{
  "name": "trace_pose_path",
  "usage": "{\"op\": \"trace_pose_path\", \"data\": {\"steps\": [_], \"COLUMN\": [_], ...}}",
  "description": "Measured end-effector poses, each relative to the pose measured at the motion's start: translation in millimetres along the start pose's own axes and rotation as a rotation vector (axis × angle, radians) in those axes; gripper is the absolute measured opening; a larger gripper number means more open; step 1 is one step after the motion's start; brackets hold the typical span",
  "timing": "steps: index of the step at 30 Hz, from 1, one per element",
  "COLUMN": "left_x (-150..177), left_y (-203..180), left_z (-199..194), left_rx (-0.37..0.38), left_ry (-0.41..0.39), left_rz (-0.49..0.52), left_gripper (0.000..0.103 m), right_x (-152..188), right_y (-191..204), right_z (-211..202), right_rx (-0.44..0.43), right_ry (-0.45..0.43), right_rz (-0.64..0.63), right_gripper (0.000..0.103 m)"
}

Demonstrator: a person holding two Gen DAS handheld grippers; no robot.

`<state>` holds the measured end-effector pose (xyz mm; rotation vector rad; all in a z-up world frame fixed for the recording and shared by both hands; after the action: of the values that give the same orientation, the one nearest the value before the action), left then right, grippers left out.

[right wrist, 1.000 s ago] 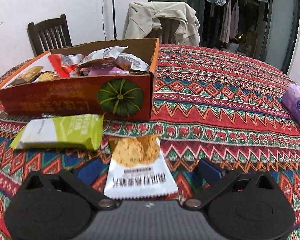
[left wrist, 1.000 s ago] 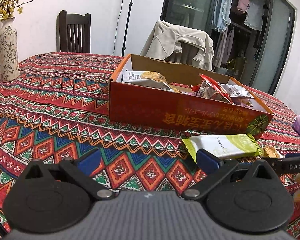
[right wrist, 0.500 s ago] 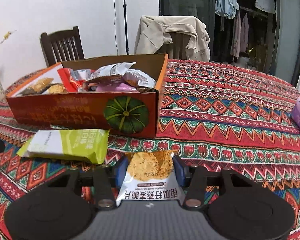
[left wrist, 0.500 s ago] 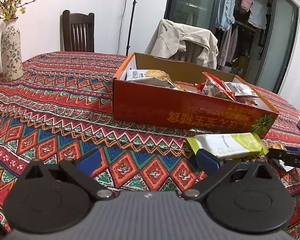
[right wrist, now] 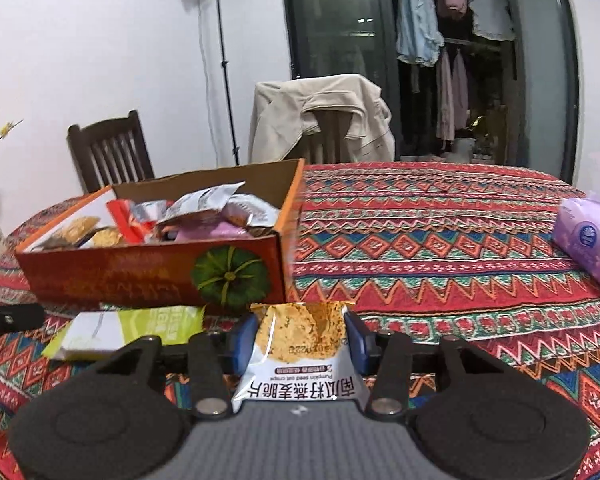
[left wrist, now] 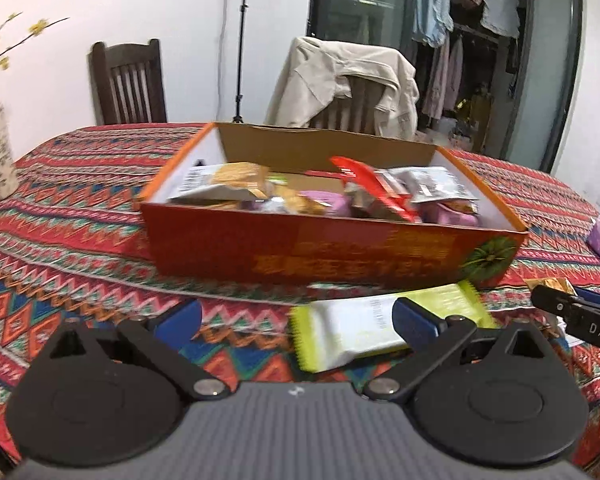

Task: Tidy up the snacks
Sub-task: 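Grasp the green-and-white bar with the left tool while the right tool holds the cracker packet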

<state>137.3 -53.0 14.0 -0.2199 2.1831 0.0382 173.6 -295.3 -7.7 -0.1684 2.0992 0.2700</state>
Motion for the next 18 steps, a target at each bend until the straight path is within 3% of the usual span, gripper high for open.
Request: {"op": "trace_pose_path", "data": {"steps": [18], "left_x": [-7], "left_y": [-90], "left_z": [43], "left_rx": [-0.038], "left_ry": [0.059], "left_rz": [0.052], "left_gripper": [0.103], "right_x": [-4], "right_y": [-20], "right_z": [-5], "right_rx": [0.057], "right_ry": [-0.012], "right_rz": [0.122], "right_gripper": [0.046]}}
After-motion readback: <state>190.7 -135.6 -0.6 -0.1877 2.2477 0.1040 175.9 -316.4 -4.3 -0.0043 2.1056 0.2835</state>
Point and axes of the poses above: each gripper's, at about its wrist camera, not at the fingertips, and z roughly the way its jaws point, y to its left, x to its underside, the point moved 1 cm from there along z, roughly the way its jaws point, and after that the axes turned 1 degree about -x, right-handed, at the moved point
